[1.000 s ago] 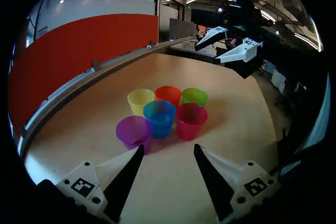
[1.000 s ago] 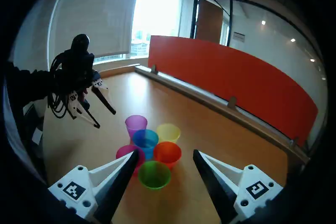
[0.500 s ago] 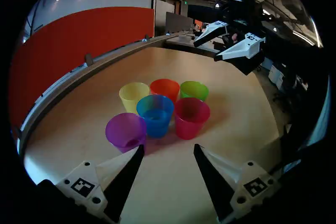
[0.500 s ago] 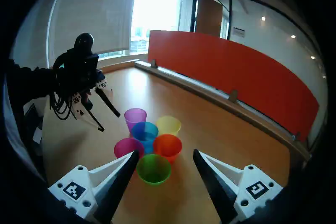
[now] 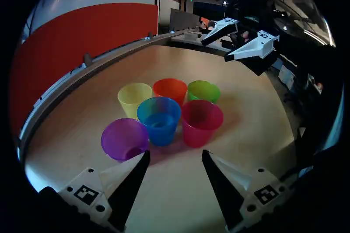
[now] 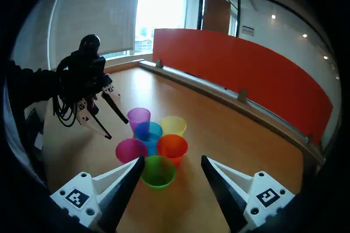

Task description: Pour water

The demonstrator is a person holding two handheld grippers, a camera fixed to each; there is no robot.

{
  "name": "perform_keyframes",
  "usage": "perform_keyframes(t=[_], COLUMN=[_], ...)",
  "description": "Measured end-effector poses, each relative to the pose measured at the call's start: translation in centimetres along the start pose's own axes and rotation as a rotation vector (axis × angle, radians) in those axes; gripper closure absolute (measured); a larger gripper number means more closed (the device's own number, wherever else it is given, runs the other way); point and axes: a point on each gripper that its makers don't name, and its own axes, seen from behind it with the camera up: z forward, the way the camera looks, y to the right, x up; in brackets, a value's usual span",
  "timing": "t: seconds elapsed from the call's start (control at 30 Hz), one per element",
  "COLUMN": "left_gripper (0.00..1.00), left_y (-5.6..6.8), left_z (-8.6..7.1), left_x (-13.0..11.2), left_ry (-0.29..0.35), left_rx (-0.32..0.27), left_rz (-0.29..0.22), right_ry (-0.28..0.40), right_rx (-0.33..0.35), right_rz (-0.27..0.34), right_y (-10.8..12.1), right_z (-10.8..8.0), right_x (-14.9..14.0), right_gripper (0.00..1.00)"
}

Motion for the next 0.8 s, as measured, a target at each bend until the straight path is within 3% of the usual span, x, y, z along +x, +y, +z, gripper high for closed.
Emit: perform_keyframes(t=[0.8], left_gripper=[0.13], left_y=[-2.2], left_z=[2.6], left_x=[1.3], left_ry=[0.005], left_rx=[0.036], left_rz=[0.028], right_ry=[-0.039], right_rx=[0.021], right_rz=[-0.003], right_y=[-0.1], right_z=[0.8], right_x=[-2.4], right_gripper=[0.00])
